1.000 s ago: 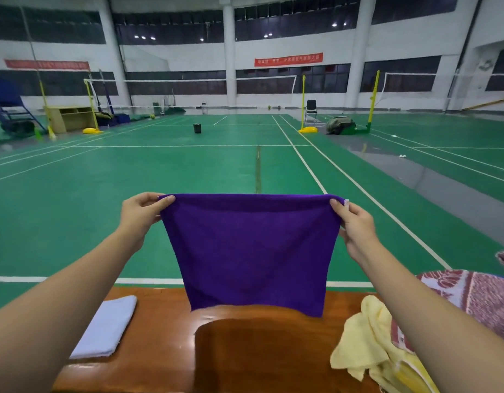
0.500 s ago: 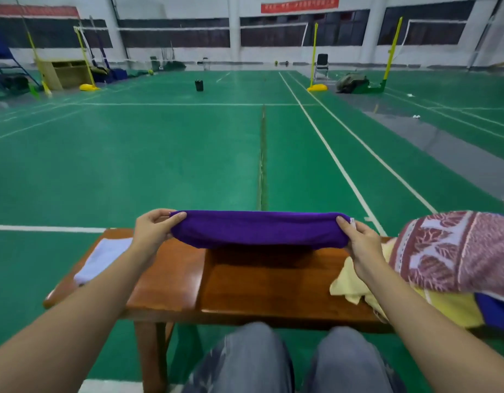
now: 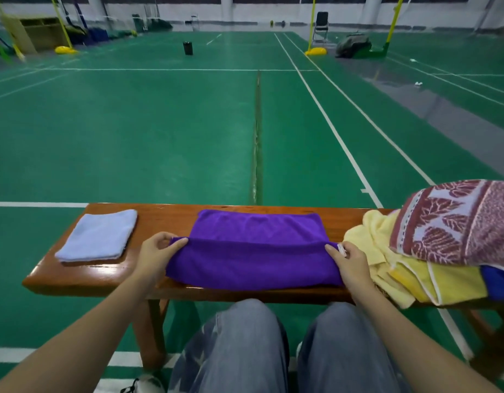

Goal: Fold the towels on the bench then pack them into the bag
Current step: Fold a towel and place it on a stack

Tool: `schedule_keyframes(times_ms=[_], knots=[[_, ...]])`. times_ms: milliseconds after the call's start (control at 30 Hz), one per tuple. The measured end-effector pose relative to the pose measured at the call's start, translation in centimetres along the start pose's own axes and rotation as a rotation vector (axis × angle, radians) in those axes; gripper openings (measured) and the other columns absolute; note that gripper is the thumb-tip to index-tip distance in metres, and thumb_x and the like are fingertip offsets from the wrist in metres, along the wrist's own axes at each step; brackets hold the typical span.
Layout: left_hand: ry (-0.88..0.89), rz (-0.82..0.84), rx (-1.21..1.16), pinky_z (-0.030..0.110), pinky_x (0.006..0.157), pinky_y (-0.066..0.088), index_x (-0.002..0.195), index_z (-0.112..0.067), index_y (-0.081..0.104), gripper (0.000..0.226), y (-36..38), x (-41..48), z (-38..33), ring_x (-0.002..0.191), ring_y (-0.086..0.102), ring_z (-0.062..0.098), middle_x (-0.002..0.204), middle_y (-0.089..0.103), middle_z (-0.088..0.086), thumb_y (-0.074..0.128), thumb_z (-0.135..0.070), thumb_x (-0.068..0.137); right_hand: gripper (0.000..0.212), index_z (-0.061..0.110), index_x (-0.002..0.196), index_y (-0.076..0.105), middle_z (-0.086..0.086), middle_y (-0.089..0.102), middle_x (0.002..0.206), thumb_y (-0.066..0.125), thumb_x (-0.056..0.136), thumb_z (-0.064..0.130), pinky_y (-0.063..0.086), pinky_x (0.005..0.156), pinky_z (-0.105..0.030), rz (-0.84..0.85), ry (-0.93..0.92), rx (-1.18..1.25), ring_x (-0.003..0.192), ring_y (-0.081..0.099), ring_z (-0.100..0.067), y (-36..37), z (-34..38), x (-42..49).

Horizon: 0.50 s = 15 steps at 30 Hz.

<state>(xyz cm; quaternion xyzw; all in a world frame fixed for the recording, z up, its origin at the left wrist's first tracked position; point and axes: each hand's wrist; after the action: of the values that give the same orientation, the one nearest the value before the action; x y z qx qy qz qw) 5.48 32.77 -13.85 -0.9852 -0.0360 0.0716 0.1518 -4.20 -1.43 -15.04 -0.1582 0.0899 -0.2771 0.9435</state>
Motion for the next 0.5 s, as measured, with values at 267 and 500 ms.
schedule_keyframes(times_ms=[267,500], knots=[[0.104,-0.082,0.031,0.029,0.065,0.045,0.091,-0.003,0.063,0.022,2.2,6.2,-1.3,0.079,0.057,0.018,0.082,0.064,0.004,0.073,-0.02,0.081,0.019,0.008,0.082,0.056,0.003,0.054,0.071,0.06,0.091,0.025,0.035,0.055,-0.021,-0.163,-0.109,-0.083,0.066,0.047,-0.01,2.1,1.5,5.1],[0.162,-0.124,0.312,0.04,0.073,0.048,0.086,-0.011,0.064,0.027,4.2,11.7,1.0,0.082,0.057,0.024,0.086,0.064,0.006,0.072,-0.036,0.079,0.019,0.015,0.086,0.056,0.001,0.058,0.081,0.057,0.092,0.032,0.037,0.057,-0.026,-0.165,-0.134,-0.321,0.073,0.052,-0.014,4.0,-0.3,9.6]])
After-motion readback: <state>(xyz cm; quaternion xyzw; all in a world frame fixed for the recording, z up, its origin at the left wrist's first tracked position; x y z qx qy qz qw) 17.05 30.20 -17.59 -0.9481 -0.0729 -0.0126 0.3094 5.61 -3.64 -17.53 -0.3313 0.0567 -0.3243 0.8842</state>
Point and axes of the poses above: each hand's wrist, its own x-axis towards the middle knuckle, its own y-axis out of the palm, z = x × y
